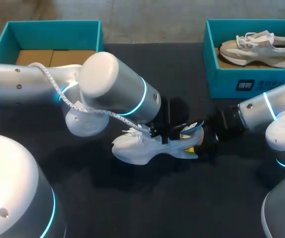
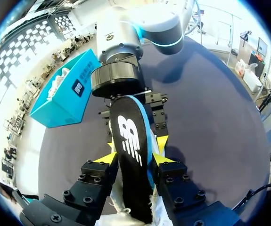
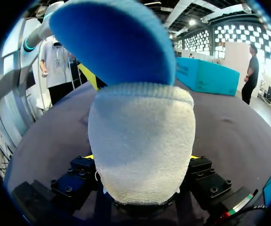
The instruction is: Take the shoe out of the shoebox, open the shoe tongue, remove and reinsert the insole, then place the shoe into the shoebox
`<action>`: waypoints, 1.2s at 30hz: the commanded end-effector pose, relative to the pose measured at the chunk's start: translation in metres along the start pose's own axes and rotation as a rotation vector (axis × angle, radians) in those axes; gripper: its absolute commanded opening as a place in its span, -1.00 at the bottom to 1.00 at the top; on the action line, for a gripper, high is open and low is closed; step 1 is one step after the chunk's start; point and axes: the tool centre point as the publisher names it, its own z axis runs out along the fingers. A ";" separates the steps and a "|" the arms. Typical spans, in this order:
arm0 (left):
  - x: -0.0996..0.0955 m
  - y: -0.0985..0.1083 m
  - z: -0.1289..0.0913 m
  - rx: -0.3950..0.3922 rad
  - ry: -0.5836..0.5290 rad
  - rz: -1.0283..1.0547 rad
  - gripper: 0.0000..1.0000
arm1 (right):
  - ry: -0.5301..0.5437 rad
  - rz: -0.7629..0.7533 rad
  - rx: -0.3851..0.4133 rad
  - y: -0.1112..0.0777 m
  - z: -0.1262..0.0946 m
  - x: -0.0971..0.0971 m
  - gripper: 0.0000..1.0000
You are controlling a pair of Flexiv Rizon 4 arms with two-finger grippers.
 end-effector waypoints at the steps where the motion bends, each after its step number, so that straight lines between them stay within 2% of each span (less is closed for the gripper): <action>1: -0.004 0.001 0.010 0.005 0.014 0.003 -0.16 | -0.001 0.000 0.004 0.000 0.001 0.000 -1.00; 7: -0.004 0.004 0.017 -0.007 0.033 -0.003 -0.25 | -0.001 0.000 0.004 0.000 0.001 0.000 -1.00; 8: -0.004 0.005 0.017 -0.007 0.035 -0.005 -0.32 | -0.001 0.000 0.004 0.000 0.001 0.000 -1.00; 9: -0.004 0.006 0.017 -0.006 0.035 -0.006 -0.48 | -0.001 0.000 0.004 0.000 0.001 0.000 -1.00; 10: -0.004 0.006 0.017 -0.006 0.035 -0.006 -0.48 | -0.001 0.000 0.004 0.000 0.001 0.000 -1.00; 11: -0.002 0.006 0.015 -0.006 0.034 -0.007 -0.82 | -0.001 0.000 0.004 0.000 0.001 0.000 -1.00; 12: -0.002 0.006 0.014 -0.006 0.033 -0.007 -0.95 | -0.001 0.000 0.004 0.000 0.001 0.000 -1.00; 13: -0.002 0.007 0.014 -0.006 0.033 -0.007 -1.00 | -0.001 0.000 0.004 0.000 0.001 0.000 -1.00; 19: -0.003 0.009 0.014 -0.008 0.038 -0.013 -1.00 | -0.001 0.000 0.004 0.000 0.001 0.000 -1.00; 23: -0.001 0.007 0.006 0.004 0.033 -0.009 -1.00 | -0.001 0.000 0.004 0.000 0.001 0.000 -1.00; 24: 0.002 0.004 -0.004 0.028 0.024 -0.001 -1.00 | -0.001 0.000 0.004 0.000 0.001 0.000 -1.00; 26: 0.002 0.003 -0.007 0.040 0.025 0.001 -1.00 | -0.001 0.000 0.004 0.000 0.001 0.000 -1.00; 27: 0.004 0.001 -0.018 0.070 0.027 0.001 -1.00 | -0.001 0.000 0.004 0.000 0.001 0.000 -1.00; 29: 0.004 0.000 -0.021 0.082 0.030 0.002 -1.00 | -0.001 0.000 0.004 0.000 0.001 0.000 -1.00; 30: 0.005 -0.003 -0.029 0.113 0.046 0.006 -1.00 | -0.001 0.000 0.004 0.000 0.001 0.000 -1.00; 32: 0.006 -0.004 -0.031 0.119 0.052 0.008 -1.00 | -0.001 0.000 0.004 0.000 0.001 0.000 -1.00; 36: 0.004 -0.015 -0.037 0.188 0.130 0.013 -1.00 | -0.001 0.000 0.004 0.000 0.001 0.000 -1.00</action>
